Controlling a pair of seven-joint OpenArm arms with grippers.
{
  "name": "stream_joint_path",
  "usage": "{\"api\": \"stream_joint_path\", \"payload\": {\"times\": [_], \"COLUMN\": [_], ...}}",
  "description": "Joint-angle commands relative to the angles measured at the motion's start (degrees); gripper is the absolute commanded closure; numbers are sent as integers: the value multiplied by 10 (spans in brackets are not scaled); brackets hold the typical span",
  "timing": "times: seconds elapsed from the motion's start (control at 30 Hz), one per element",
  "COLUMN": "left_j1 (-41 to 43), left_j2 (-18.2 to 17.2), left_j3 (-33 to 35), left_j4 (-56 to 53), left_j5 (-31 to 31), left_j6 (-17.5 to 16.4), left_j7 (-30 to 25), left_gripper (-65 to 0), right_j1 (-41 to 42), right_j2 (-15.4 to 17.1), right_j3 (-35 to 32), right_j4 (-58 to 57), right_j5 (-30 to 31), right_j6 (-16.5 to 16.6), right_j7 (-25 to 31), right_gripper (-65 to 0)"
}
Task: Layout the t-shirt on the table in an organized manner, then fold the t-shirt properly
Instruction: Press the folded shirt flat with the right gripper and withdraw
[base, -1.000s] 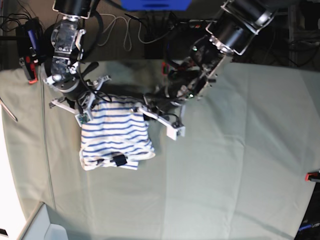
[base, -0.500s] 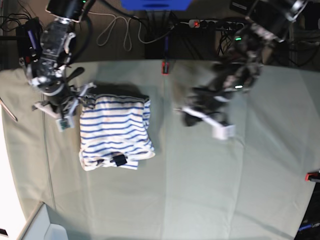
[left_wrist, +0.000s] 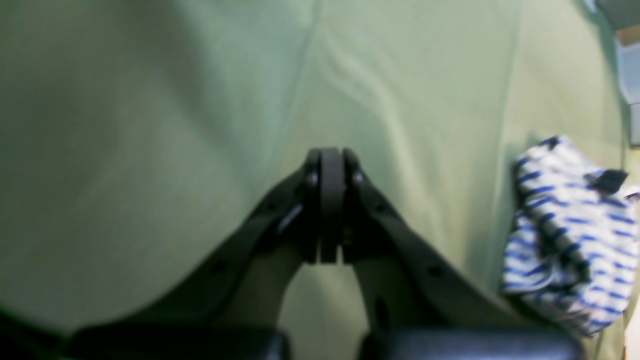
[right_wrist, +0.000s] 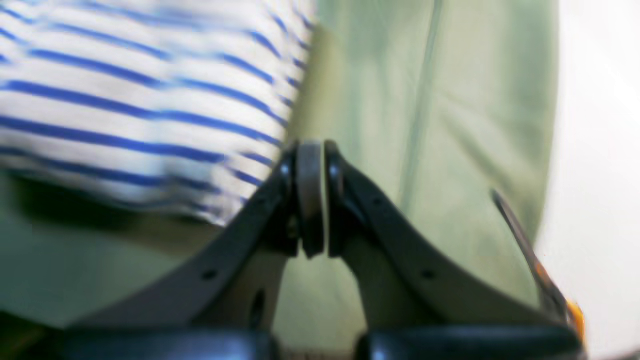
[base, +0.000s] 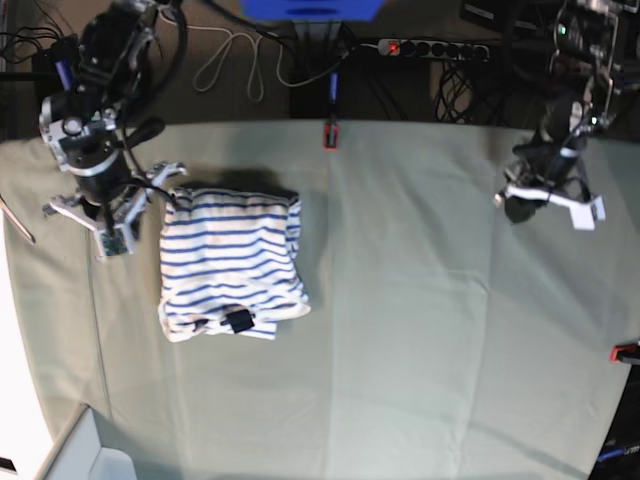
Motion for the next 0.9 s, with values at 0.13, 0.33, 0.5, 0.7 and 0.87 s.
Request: {"api": "stream_joint_path", "payload": {"times": [0.13,0.33,0.5,0.7,0.87], "left_j1": [85,155,176,173,166], "left_j2": [-3,-2,-2,-1,0], "left_j3": [-45,-84,-91,-88,-84], "left_j4": [24,17,-11,-79,-129], "left_j5": [0,2,3,3,3], "left_j6": [-4,-5,-5,-6,-6], "left_j7": [-11,-14,-15,-15,-15], "left_gripper": [0,0,0,0,0], "right_j1": [17,57,88,68,9], "right_j2": [-2,-2,-2,-2,-2], "right_j3": [-90,-139,-147,-146,-145], "right_j4": [-29,-150,-260,-243,-89], "right_j5": [19,18,18,21,52], "right_j6": [8,8,8,8,8], "right_j7": [16,21,21,44,58], "right_gripper": [0,0,0,0,0]}}
